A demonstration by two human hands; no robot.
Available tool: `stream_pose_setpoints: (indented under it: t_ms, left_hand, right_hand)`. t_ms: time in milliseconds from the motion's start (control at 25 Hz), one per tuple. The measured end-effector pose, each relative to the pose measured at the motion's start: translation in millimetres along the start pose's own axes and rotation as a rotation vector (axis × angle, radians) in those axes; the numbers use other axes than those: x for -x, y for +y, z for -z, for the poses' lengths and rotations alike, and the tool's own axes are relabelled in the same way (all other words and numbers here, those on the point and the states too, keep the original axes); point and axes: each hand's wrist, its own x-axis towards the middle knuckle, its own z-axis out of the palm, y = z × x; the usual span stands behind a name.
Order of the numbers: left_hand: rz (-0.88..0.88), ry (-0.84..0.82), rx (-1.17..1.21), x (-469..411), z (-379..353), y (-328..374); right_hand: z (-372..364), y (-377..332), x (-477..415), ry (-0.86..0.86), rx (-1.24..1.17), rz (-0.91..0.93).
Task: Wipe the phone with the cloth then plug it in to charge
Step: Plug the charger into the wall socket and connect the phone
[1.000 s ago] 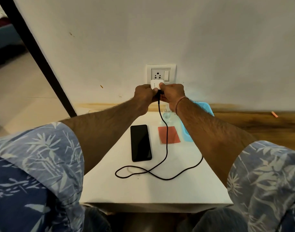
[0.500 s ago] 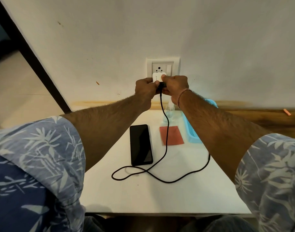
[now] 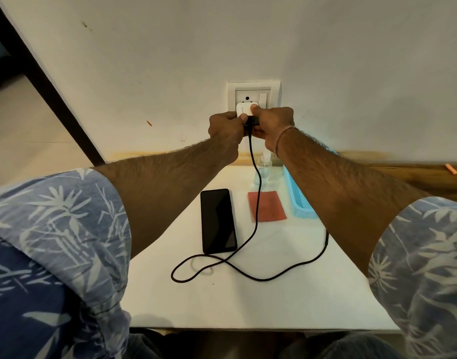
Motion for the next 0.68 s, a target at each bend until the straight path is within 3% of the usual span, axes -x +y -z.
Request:
stream_pose_setpoints:
  t_ms: [440, 680]
  left_hand:
    - [0.003, 0.073, -0.01, -2.4, -6.3, 5.4]
    - [0.037, -0.054, -0.001, 4.1, 4.6, 12.4]
  right_hand:
    - [-5.1, -5.9, -6.6, 0.008, -0.071, -0.049]
    - [8.0, -9.5, 0.5, -0.084, 0.009, -0.037]
